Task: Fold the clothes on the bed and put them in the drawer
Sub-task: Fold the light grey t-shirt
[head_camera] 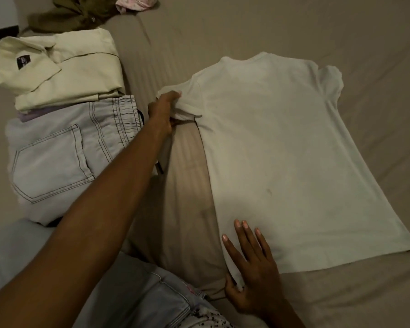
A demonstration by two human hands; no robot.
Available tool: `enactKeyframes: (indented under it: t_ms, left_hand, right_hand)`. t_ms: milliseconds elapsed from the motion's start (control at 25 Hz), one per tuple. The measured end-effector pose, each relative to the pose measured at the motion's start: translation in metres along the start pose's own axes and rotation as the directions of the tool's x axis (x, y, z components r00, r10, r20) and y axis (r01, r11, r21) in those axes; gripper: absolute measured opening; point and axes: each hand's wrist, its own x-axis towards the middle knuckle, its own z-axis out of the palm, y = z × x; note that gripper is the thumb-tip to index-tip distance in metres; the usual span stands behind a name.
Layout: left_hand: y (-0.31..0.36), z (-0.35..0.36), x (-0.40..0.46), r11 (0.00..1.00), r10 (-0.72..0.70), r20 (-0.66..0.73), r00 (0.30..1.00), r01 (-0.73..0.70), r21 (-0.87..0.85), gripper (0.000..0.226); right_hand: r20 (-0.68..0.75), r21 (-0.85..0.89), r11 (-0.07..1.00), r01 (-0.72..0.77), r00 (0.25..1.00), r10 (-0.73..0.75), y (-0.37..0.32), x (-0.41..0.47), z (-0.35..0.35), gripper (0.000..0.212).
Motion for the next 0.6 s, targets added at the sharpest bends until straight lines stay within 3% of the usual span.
enactKeyframes:
  t_ms: [80,160,240,320,360,440,520,600]
  left_hand:
    - [-0.004,0.004,-0.013,0.976,0.116,0.048,0.992,-0.123,0.181,0.034]
    - [-0.007,0.007,-0.022,0.925,0.222,0.124,0.967,-0.249,0.286,0.017]
    - [-0.003,0.004,-0.019,0.816,0.359,0.156,0.920,-0.391,0.427,0.027]
    - [0.005,-0.001,-0.013,0.714,0.431,0.149,0.890,-0.437,0.547,0.042]
    - [0.010,-0.001,-0.012,0.711,0.428,0.142,0.892,-0.430,0.557,0.044]
    - [0.020,0.009,-0.013,0.683,0.444,0.138,0.885,-0.434,0.588,0.042]
    - [0.034,0.037,-0.018,0.625,0.470,0.153,0.869,-0.450,0.637,0.043]
    - [0.051,0.080,-0.031,0.594,0.492,0.177,0.853,-0.477,0.647,0.048]
  right_hand:
    - [0.029,-0.017,1.000,-0.016,0.999,0.017,-0.003,0.001,-0.001,0.096]
    - [0.014,-0.020,1.000,-0.009,1.000,0.010,-0.003,0.001,-0.003,0.083]
    - [-0.058,0.067,0.998,0.012,0.998,-0.008,-0.002,0.000,-0.006,0.065]
    - [-0.143,0.241,0.970,-0.019,0.988,0.055,0.000,0.000,-0.012,0.055]
    - [-0.167,0.377,0.924,-0.065,0.977,0.136,0.000,0.001,-0.018,0.050]
    - [-0.147,0.657,0.728,-0.196,0.914,0.379,-0.001,0.003,-0.032,0.040]
    - [-0.125,0.795,0.542,-0.274,0.800,0.587,0.005,0.006,-0.046,0.035]
    - [-0.133,0.862,0.407,-0.301,0.641,0.756,0.022,0.005,-0.053,0.026]
